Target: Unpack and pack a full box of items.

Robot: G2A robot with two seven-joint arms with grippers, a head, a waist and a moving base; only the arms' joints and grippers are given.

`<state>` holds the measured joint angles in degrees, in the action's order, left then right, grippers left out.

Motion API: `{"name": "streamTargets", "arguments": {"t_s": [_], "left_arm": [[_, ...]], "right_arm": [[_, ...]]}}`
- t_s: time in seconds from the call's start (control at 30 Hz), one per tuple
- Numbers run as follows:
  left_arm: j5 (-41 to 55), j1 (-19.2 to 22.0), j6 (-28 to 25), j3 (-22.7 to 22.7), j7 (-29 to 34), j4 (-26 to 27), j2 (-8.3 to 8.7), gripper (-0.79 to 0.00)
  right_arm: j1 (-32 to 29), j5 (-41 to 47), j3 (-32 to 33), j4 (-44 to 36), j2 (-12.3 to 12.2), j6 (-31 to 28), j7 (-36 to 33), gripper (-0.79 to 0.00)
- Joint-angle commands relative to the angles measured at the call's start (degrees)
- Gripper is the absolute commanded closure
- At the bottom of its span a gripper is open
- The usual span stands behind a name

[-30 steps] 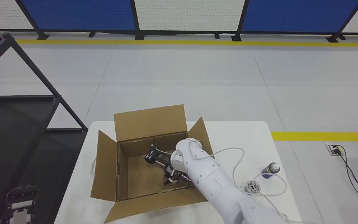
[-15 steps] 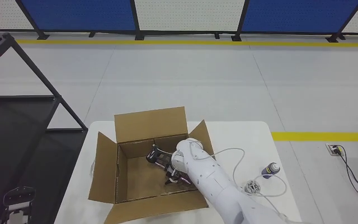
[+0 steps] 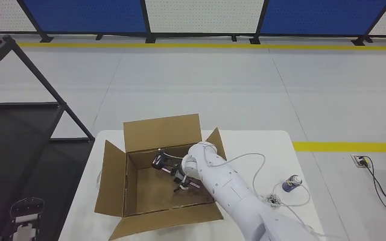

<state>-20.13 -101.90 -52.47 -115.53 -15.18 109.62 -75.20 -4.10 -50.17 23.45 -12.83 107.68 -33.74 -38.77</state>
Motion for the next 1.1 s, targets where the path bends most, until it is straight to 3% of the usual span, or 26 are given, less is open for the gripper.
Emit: {"name": "streamTargets", "arguments": {"t_s": [0.0, 0.3, 0.53, 0.67, 0.87, 0.97, 1.07], "left_arm": [[0.0, 0.5, 0.0, 0.3, 1.0, 0.0, 0.04, -0.785], [1.3, 2.0, -0.4, 0.9, 4.2, 0.1, 0.22, -0.785], [3.0, 3.0, -0.5, 0.6, 5.9, -0.7, 0.41, -0.785], [4.1, 3.6, -0.7, 0.2, 6.7, -1.2, 0.51, -0.785], [5.7, 4.2, -0.7, -0.2, 7.5, -2.0, 0.62, -0.785], [6.3, 4.4, -0.9, -0.3, 7.9, -2.2, 0.65, -0.785], [7.0, 4.5, -1.1, -0.4, 8.1, -2.4, 0.66, -0.785]], "right_arm": [[0.3, -0.6, 0.2, -0.4, -0.6, -0.9, 1.4, 0.0], [0.0, -3.3, 1.5, -9.3, -3.4, 4.7, -0.1, 0.0], [-4.2, -6.6, 5.8, -28.3, -9.1, 10.5, -9.6, 0.0], [-11.1, -11.1, 11.6, -47.0, -14.4, 14.1, -18.3, 0.0], [-28.2, -19.3, 24.1, -78.5, -21.5, 14.3, -28.4, 0.0], [-33.6, -20.7, 27.8, -85.9, -23.0, 12.6, -30.2, 0.0], [-34.6, -20.2, 28.7, -86.5, -23.3, 12.2, -30.7, 0.0]]}}
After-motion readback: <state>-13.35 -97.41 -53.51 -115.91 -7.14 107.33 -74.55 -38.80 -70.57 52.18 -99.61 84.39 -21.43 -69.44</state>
